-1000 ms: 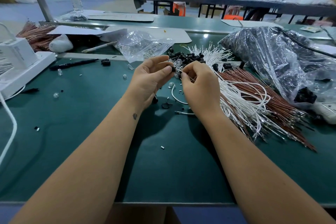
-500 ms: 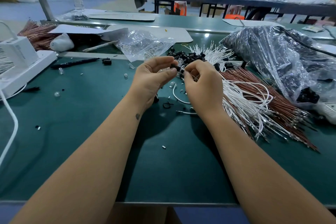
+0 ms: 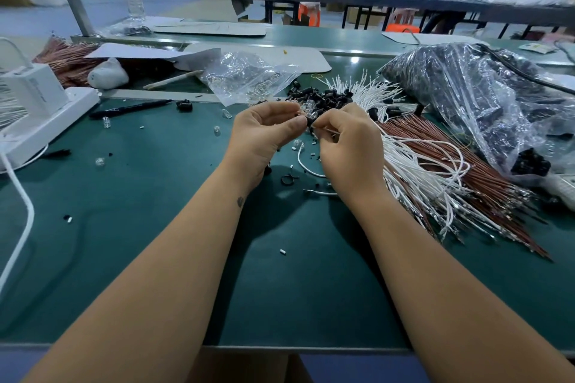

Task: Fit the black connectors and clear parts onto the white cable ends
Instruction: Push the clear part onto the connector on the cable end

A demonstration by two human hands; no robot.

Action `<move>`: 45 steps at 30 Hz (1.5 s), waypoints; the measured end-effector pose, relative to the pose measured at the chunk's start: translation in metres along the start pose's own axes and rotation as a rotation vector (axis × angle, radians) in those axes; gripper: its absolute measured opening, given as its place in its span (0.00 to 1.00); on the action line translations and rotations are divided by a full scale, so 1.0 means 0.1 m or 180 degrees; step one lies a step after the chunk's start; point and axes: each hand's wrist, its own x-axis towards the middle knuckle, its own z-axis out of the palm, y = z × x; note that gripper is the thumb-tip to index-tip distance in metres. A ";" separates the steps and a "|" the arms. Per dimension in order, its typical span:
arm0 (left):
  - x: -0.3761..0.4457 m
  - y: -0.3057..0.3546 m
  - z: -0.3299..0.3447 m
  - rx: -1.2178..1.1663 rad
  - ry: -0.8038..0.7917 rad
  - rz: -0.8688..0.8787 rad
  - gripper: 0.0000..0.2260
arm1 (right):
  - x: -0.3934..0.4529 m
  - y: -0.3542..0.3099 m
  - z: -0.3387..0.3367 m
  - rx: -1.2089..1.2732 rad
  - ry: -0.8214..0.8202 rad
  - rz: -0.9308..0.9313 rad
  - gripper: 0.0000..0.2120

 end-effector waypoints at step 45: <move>0.17 -0.10 -0.07 0.1550 0.0965 0.0439 0.04 | 1.10 0.92 -0.35 -0.0474 -0.0348 0.2454 0.09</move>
